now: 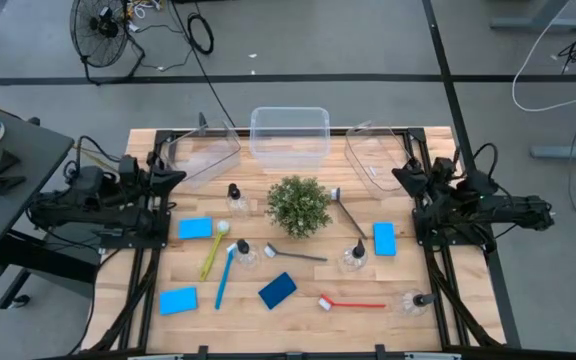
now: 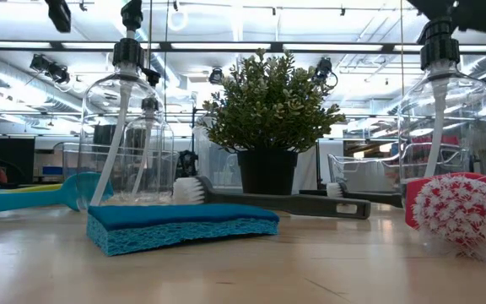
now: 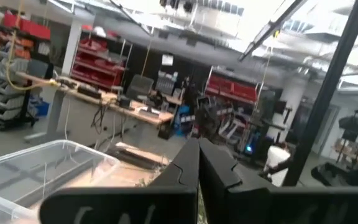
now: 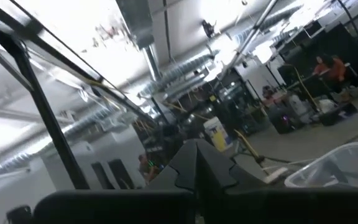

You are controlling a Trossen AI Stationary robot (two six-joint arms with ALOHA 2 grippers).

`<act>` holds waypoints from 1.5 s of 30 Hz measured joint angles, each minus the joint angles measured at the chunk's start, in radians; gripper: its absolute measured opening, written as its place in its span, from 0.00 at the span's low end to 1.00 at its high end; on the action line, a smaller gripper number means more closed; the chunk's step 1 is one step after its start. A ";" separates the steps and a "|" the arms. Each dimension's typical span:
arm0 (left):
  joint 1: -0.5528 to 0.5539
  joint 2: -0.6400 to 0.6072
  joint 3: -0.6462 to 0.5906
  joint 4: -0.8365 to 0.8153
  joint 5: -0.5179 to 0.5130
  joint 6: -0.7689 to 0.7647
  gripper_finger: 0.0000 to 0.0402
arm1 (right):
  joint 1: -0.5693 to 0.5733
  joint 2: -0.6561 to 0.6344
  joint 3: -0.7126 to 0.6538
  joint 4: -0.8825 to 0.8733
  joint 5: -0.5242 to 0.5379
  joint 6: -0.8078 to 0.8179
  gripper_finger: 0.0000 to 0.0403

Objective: Pick & Place Kitchen Sink Supplies
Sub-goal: Put the transparent soap dispenser into the left transparent bin

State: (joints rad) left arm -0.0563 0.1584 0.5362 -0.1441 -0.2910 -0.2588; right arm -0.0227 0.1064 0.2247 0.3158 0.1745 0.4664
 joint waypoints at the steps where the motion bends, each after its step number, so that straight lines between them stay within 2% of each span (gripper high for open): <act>1: 0.000 0.018 0.024 -0.018 0.002 0.000 0.01 | 0.000 0.013 0.032 -0.036 0.000 -0.009 0.02; 11: 0.000 0.223 0.277 -0.215 0.004 0.009 0.01 | 0.000 0.220 0.349 -0.285 -0.058 -0.168 0.02; 19: 0.000 0.377 0.405 -0.275 0.061 0.065 0.01 | 0.000 0.401 0.508 -0.296 -0.171 -0.302 0.02; 25: 0.000 0.441 0.418 -0.279 0.133 0.062 0.01 | 0.000 0.477 0.545 -0.296 -0.221 -0.337 0.02; 30: 0.000 0.494 0.418 -0.304 0.151 0.060 0.01 | 0.000 0.507 0.545 -0.305 -0.228 -0.347 0.02; 35: 0.000 0.558 0.418 -0.228 0.165 0.048 0.02 | 0.000 0.521 0.545 -0.327 -0.228 -0.344 0.02; 41: 0.001 0.612 0.418 -0.181 0.156 0.059 0.07 | 0.000 0.527 0.545 -0.327 -0.228 -0.312 0.02; 45: 0.008 0.640 0.418 -0.184 0.153 0.030 0.16 | 0.000 0.527 0.545 -0.328 -0.228 -0.292 0.02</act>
State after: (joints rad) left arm -0.0488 0.7988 0.9543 -0.3284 -0.1383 -0.2286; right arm -0.0223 0.6338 0.7692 -0.0120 -0.0532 0.1749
